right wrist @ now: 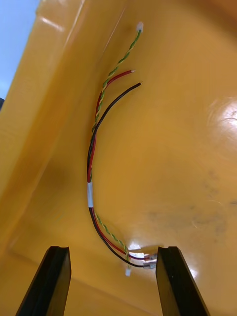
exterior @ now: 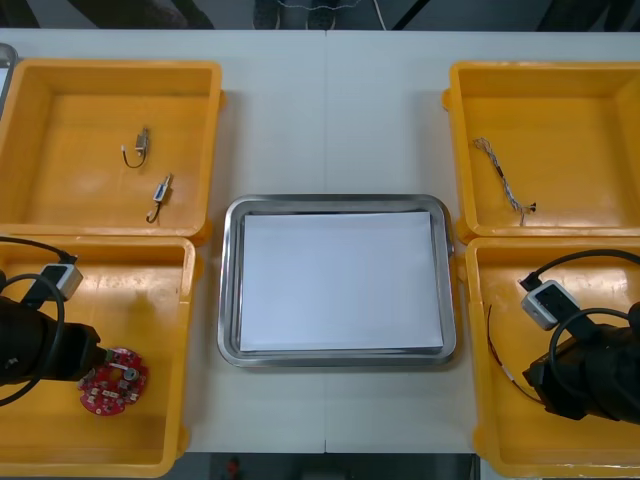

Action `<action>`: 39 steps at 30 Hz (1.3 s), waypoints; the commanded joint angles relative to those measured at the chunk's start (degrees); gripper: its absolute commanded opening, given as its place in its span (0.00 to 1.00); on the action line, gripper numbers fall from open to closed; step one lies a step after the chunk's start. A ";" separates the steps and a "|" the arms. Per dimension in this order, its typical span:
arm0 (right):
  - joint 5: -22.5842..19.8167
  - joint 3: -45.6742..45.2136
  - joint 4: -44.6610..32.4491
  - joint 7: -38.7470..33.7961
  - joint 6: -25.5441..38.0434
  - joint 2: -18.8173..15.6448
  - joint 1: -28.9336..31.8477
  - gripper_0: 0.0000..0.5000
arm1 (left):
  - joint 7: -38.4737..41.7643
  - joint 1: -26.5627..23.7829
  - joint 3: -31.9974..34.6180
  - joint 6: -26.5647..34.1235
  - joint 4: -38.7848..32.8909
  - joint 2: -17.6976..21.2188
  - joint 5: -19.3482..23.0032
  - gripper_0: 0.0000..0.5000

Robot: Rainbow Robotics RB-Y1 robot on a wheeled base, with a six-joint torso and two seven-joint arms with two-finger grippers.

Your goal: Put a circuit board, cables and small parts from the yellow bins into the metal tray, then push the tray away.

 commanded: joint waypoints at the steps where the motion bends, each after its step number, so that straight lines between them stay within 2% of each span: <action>1: 0.27 1.91 3.17 1.34 -4.11 0.03 2.00 1.00 | -4.78 2.44 -1.55 -1.37 0.34 1.23 -1.49 1.00; 8: 5.28 5.51 4.58 0.73 -7.36 0.03 2.70 1.00 | -4.78 3.32 -2.25 -2.60 0.70 1.23 -2.72 1.00; 21: 5.54 7.80 10.38 0.38 -16.15 0.03 4.02 1.00 | -4.87 3.50 -4.89 -6.20 3.07 1.23 -4.65 1.00; 28: 8.62 10.35 12.49 -0.33 -20.11 0.03 4.29 1.00 | -4.60 3.76 -6.12 -7.35 3.51 1.23 -6.41 1.00; 29: 8.53 10.43 12.58 -0.50 -20.37 0.03 4.46 1.00 | -4.60 3.76 -6.12 -7.43 3.51 1.23 -6.41 0.97; 30: 8.44 10.43 12.58 -0.59 -20.37 0.03 4.73 1.00 | -4.60 3.76 -6.12 -7.52 3.51 1.23 -6.50 0.85; 31: 8.35 10.52 12.58 -0.68 -20.37 0.12 4.81 1.00 | -4.60 3.76 -6.20 -7.70 3.51 1.23 -6.50 0.68; 32: 8.35 10.52 12.58 -0.68 -20.37 0.12 4.81 1.00 | -4.60 3.76 -6.20 -7.70 3.51 1.23 -6.50 0.68; 33: 8.27 10.43 12.58 -0.85 -20.37 0.03 4.99 1.00 | -4.51 3.85 -6.20 -7.70 3.51 1.23 -6.50 0.35; 34: 8.27 10.52 12.58 -0.76 -20.37 0.03 4.99 1.00 | -4.51 3.85 -6.20 -7.70 3.51 1.23 -6.50 0.31; 35: 8.27 10.52 12.58 -0.85 -20.46 0.03 5.17 1.00 | -4.43 4.02 -6.20 -7.87 3.51 1.23 -6.50 0.17; 36: 8.27 10.52 12.58 -0.94 -20.46 0.03 5.25 1.00 | -4.43 4.20 -6.20 -8.14 3.51 1.23 -6.50 0.08; 37: 8.27 10.52 12.58 -0.94 -20.63 0.03 5.25 1.00 | -4.43 4.20 -6.29 -8.23 3.51 1.23 -6.50 0.02; 39: 8.18 10.52 12.58 -0.94 -20.81 0.03 5.34 1.00 | -4.34 4.29 -6.29 -8.40 3.51 1.23 -6.50 0.01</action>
